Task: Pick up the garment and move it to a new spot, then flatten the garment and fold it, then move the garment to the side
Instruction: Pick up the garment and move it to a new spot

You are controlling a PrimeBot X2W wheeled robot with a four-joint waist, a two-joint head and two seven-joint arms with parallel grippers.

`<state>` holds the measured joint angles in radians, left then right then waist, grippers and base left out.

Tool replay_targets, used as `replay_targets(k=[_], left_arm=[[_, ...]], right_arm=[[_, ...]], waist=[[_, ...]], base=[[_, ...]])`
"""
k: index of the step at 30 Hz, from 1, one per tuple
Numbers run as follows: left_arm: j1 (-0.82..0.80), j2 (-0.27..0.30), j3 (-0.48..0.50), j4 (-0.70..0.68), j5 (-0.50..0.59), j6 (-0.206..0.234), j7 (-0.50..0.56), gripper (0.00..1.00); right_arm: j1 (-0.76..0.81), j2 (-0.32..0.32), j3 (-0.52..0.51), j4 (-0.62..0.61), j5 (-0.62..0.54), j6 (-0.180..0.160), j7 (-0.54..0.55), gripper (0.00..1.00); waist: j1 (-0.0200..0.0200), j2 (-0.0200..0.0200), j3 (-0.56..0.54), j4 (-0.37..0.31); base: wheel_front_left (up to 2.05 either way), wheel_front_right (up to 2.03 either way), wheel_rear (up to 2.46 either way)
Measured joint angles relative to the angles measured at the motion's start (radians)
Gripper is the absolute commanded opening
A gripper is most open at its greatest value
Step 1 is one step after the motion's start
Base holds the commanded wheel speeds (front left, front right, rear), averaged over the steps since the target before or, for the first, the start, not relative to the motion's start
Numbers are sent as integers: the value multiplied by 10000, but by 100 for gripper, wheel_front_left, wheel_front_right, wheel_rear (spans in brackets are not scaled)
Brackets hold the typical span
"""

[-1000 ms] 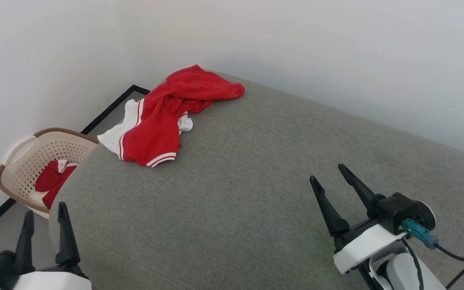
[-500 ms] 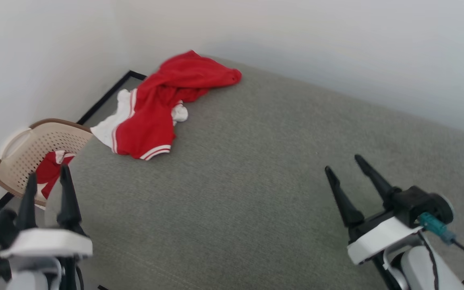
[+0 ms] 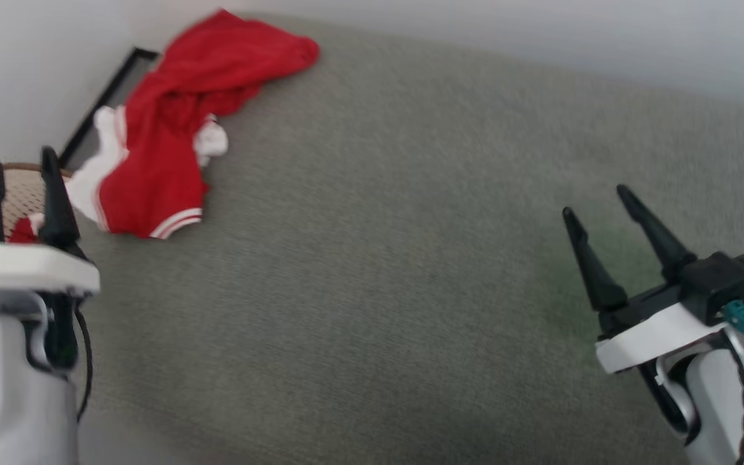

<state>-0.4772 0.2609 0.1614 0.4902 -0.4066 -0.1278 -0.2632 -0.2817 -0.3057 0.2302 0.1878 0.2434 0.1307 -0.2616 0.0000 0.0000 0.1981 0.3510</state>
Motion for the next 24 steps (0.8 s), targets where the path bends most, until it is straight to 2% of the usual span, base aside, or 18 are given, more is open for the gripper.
replay_targets(k=[11, 16, 22, 24], left_arm=[[-3002, 1032, -1047, 3507, -993, 0, 291, 100], [-4310, 1511, -1333, 5183, -1404, -2, 1350, 100], [-5474, 1894, -1430, 6905, -1685, 4, 3210, 100], [-5758, 1904, -1444, 7350, -1776, 150, 3973, 100]], right_arm=[[-557, -445, -257, -755, -261, 0, 31, 100], [-679, -564, -357, -1264, -360, 0, 198, 100], [-685, -660, -522, -1879, -454, 0, 458, 100], [-663, -656, -602, -2098, -499, 0, 579, 100]], waist=[[0, -1, 1835, -771], [0, 0, 2605, -1102], [0, 0, 3350, -1455], [0, 0, 3535, -1535]], base=[[0, 0, 0], [0, 0, 0], [0, 0, 0], [0, 0, 0]])
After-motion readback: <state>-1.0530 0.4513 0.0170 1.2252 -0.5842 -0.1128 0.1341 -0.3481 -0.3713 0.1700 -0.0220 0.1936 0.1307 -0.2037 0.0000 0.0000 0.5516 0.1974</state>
